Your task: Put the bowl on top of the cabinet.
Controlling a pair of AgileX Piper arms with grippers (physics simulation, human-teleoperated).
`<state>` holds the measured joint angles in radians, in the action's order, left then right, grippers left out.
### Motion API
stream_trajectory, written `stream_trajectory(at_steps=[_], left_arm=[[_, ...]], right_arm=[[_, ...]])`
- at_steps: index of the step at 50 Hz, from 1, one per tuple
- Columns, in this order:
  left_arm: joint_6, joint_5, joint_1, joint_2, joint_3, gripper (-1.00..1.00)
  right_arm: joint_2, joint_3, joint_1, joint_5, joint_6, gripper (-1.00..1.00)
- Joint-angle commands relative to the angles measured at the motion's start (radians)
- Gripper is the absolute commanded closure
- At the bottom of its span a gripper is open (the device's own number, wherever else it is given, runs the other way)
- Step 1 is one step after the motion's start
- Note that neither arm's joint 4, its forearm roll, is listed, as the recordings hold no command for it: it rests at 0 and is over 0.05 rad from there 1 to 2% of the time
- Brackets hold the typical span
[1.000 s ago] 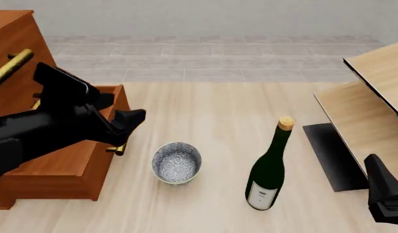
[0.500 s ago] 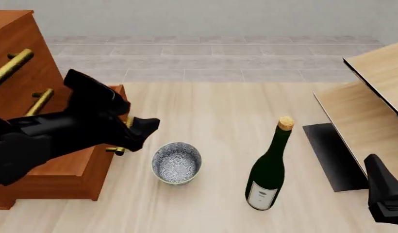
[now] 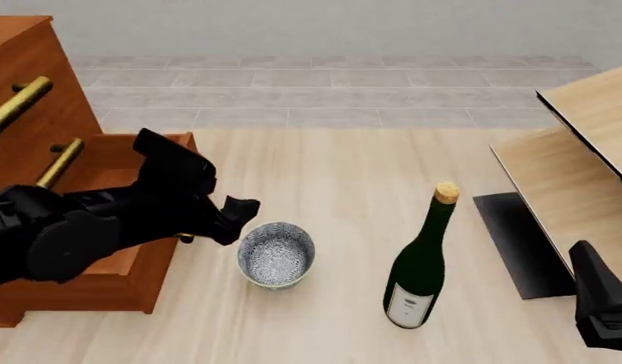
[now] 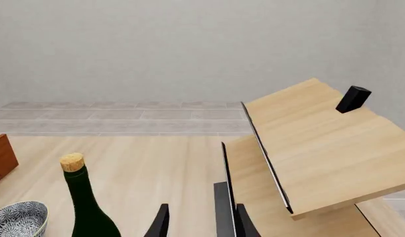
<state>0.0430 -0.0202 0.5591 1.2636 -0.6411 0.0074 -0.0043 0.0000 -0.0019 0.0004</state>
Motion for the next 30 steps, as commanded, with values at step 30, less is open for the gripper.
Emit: stream_trajectory(at_steps=[30], left_arm=[[0.02, 0.113, -0.001, 0.135, 0.006, -1.0]], right_arm=[[0.0, 0.0, 0.0, 0.0, 0.0, -1.0]])
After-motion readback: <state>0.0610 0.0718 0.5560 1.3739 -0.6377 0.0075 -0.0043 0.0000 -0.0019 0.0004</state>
